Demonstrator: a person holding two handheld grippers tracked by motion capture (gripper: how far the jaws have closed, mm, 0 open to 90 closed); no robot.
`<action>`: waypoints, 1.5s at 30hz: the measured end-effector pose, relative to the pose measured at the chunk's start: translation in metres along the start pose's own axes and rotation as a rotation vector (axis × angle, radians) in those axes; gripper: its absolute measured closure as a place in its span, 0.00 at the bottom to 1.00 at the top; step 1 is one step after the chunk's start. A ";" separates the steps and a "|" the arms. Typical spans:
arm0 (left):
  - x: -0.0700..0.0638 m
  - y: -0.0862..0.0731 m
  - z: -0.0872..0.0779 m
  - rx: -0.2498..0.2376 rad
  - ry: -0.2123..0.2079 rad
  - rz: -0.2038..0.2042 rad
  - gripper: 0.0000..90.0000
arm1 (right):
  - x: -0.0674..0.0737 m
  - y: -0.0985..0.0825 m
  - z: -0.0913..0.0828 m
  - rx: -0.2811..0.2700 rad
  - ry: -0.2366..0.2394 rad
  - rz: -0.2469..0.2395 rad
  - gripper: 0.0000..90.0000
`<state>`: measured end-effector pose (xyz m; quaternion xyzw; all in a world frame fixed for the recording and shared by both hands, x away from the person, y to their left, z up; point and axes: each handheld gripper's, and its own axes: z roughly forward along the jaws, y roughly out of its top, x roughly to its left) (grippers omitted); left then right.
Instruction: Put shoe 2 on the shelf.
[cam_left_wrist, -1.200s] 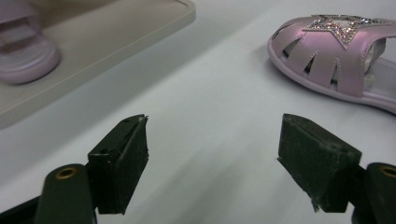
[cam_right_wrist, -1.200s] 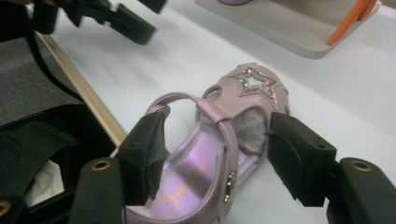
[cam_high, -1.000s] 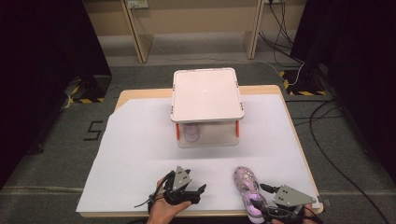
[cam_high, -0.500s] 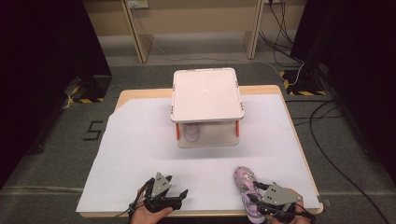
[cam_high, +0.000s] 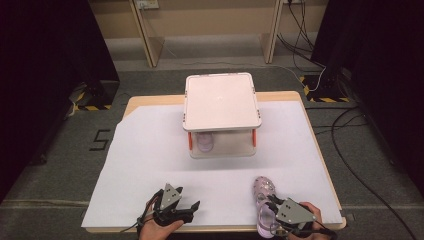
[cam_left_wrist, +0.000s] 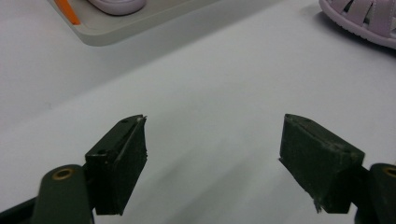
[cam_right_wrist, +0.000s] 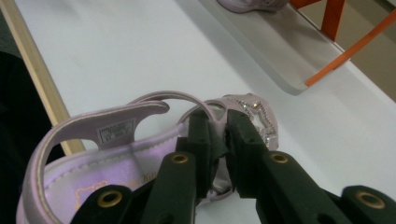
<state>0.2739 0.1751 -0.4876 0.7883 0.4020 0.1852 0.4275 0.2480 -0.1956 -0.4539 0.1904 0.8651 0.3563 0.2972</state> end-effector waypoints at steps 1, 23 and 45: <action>0.001 0.000 0.000 0.000 0.001 -0.001 0.25 | -0.001 0.000 0.000 -0.004 -0.008 -0.010 0.91; 0.014 0.001 -0.002 -0.014 0.027 -0.041 0.25 | -0.020 0.016 -0.001 -0.091 -0.067 -0.016 0.95; 0.017 -0.001 -0.002 -0.005 0.029 -0.041 0.25 | -0.048 0.074 0.090 -0.150 -0.074 -0.055 0.94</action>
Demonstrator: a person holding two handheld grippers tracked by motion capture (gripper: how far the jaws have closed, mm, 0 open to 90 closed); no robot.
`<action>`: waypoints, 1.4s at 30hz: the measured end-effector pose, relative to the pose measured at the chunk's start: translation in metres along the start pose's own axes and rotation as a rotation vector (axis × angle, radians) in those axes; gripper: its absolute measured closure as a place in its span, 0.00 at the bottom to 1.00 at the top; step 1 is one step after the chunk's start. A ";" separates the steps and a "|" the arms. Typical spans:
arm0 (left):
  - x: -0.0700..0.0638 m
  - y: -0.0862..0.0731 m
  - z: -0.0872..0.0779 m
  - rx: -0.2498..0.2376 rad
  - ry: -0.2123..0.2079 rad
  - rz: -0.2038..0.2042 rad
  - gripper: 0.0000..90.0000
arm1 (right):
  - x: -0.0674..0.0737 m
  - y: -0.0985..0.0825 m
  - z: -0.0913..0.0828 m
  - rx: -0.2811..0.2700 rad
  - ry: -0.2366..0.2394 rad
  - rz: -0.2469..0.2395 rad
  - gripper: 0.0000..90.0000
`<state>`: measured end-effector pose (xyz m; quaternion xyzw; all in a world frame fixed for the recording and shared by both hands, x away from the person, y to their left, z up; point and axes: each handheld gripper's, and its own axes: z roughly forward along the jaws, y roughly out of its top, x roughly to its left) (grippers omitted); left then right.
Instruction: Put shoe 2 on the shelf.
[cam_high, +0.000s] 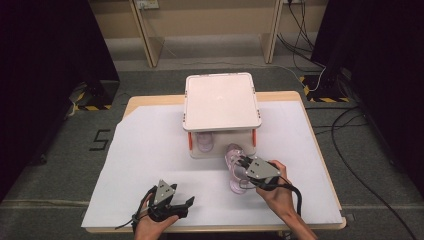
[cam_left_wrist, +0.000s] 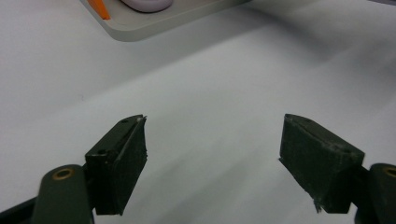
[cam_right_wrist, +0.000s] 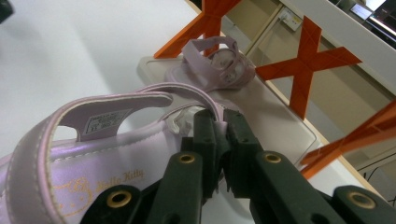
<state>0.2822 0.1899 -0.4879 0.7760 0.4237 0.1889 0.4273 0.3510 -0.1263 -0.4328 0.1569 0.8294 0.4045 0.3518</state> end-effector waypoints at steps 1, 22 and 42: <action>0.000 0.000 0.000 0.000 -0.001 0.001 0.25 | -0.001 0.002 0.005 0.003 -0.004 -0.001 0.94; -0.002 0.000 0.001 0.007 -0.005 0.012 0.25 | -0.018 -0.004 0.058 0.036 -0.094 -0.022 0.94; -0.005 -0.001 0.002 0.009 -0.007 0.017 0.25 | -0.019 -0.007 0.090 0.042 -0.160 -0.039 0.93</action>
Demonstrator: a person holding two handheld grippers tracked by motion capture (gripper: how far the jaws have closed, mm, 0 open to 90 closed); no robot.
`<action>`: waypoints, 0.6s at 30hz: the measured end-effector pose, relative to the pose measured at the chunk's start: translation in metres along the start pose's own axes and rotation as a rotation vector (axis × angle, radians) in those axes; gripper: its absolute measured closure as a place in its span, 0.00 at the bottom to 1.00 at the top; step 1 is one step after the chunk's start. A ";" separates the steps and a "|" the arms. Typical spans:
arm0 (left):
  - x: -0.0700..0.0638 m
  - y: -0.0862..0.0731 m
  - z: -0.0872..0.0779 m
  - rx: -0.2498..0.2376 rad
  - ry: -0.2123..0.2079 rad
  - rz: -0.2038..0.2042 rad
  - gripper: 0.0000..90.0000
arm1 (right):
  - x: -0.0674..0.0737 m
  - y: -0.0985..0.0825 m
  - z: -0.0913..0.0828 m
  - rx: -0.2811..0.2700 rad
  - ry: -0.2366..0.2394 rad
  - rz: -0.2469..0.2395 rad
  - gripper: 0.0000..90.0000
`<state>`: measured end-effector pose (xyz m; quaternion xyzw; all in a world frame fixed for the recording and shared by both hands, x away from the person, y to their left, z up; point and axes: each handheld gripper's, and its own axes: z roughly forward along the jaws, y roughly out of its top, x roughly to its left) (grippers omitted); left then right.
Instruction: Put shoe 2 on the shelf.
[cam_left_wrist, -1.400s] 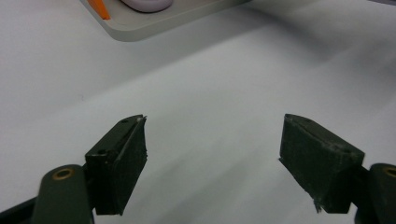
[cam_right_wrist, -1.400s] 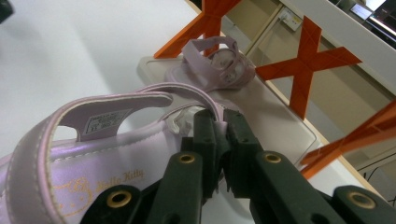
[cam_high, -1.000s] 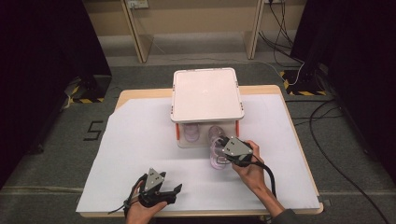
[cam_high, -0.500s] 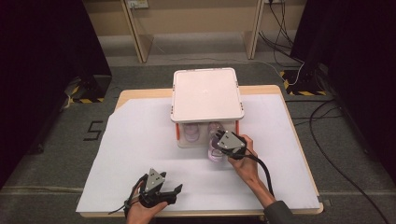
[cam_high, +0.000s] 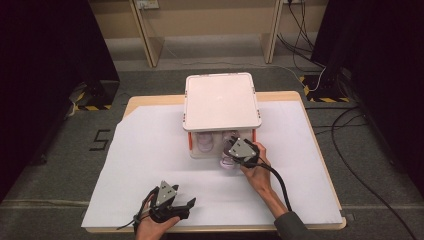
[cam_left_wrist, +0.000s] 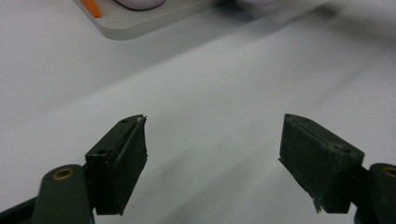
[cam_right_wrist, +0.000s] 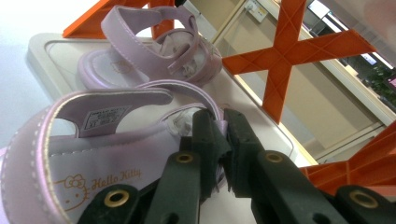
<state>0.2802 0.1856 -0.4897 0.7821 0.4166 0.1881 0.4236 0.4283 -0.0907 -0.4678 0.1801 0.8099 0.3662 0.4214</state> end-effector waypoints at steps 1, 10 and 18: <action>0.000 0.000 0.000 0.001 -0.002 0.001 0.25 | 0.000 0.000 0.001 -0.006 0.004 0.006 0.93; -0.001 0.000 0.000 0.003 -0.003 0.003 0.25 | -0.004 -0.001 -0.002 -0.001 -0.001 0.086 0.70; -0.001 0.000 0.000 0.007 -0.003 0.004 0.25 | -0.007 0.007 -0.033 -0.048 0.105 0.304 0.50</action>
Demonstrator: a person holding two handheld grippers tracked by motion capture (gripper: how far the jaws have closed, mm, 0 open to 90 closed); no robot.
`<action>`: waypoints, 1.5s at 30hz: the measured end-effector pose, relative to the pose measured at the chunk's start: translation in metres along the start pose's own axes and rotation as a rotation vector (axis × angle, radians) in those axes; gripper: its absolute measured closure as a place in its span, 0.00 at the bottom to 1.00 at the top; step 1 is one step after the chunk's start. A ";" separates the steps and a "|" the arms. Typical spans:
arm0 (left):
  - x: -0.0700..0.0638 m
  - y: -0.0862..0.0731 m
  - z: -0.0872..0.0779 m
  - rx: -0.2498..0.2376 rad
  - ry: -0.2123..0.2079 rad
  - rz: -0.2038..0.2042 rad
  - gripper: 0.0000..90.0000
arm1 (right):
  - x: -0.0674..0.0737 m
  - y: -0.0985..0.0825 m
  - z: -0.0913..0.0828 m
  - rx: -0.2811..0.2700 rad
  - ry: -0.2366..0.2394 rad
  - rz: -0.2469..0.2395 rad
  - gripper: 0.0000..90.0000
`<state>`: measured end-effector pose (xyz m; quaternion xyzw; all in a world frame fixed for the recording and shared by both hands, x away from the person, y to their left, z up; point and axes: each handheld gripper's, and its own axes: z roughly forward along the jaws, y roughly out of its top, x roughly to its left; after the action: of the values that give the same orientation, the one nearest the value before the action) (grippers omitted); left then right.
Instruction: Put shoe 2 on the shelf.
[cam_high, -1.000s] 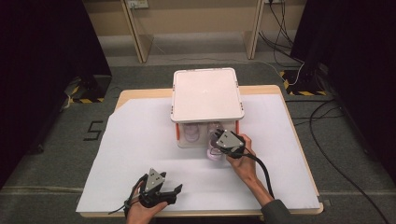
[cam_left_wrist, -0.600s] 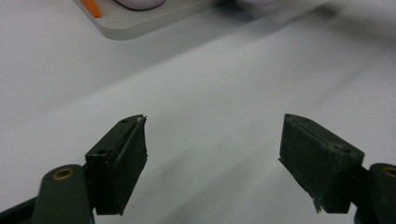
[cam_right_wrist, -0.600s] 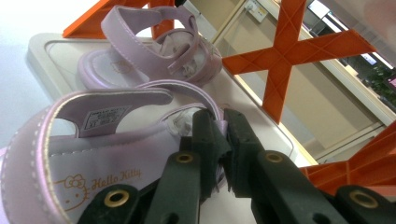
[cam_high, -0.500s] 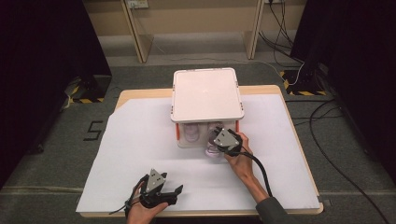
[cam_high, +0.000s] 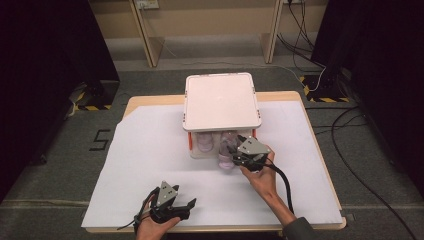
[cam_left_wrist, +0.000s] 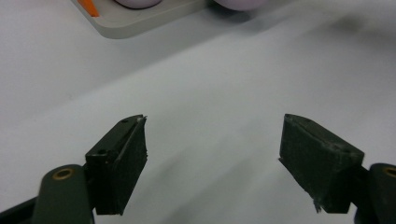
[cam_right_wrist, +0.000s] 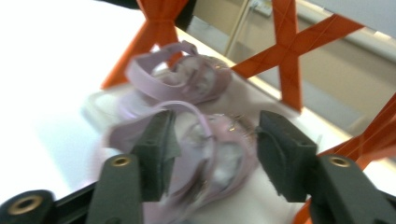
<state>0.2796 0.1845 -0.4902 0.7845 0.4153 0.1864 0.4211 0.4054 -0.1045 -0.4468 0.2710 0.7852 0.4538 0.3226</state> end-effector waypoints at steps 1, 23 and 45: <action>0.000 0.000 0.000 0.001 0.001 0.000 0.25 | 0.002 -0.002 -0.004 -0.009 0.021 0.029 0.48; 0.000 0.001 0.000 -0.005 -0.001 -0.002 0.25 | 0.038 -0.034 -0.003 0.162 0.028 0.053 0.25; 0.000 0.000 0.001 0.001 0.001 0.000 0.25 | 0.019 -0.040 0.011 0.182 -0.060 -0.008 0.28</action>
<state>0.2809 0.1840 -0.4907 0.7847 0.4154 0.1867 0.4205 0.3966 -0.1022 -0.4912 0.3093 0.8144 0.3709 0.3217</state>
